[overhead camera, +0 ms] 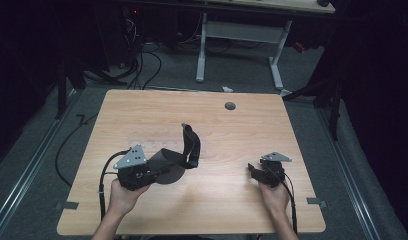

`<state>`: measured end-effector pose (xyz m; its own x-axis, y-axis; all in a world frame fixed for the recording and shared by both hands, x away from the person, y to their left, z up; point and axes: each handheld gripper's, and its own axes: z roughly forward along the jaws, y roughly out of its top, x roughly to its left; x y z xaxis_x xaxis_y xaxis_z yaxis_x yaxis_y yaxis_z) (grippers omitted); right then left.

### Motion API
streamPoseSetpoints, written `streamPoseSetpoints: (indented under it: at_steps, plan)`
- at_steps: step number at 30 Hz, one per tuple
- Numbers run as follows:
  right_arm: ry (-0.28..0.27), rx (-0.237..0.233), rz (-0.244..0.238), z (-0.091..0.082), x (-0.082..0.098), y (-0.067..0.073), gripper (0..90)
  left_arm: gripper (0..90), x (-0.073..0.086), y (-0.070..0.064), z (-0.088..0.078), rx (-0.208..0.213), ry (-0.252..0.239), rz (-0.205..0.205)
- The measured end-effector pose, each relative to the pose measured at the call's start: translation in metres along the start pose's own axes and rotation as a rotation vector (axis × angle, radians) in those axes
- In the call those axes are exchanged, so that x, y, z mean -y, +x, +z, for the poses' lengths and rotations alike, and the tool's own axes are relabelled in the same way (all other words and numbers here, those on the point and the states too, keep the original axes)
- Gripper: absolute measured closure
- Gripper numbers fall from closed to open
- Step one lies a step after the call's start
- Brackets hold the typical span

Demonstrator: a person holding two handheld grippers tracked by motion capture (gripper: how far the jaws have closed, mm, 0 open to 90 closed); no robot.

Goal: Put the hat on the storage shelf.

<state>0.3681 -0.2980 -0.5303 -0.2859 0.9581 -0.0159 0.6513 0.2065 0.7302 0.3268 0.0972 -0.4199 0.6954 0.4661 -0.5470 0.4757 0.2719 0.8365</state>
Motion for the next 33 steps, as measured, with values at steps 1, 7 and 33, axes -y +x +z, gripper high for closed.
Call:
streamPoseSetpoints:
  at_steps: [1,7,33]
  plan:
    - [0.001,0.0,0.0,0.001,-0.001,0.0,42.8,86.1,-0.002,0.001,-0.001,-0.006,-0.003,0.004]
    - [0.0,0.002,0.0,0.002,-0.001,0.0,42.2,86.2,-0.013,0.003,-0.006,-0.023,-0.034,0.033]
    - [0.002,-0.002,-0.002,0.002,-0.001,0.0,40.3,86.1,-0.049,0.029,-0.022,-0.12,-0.189,-0.013]
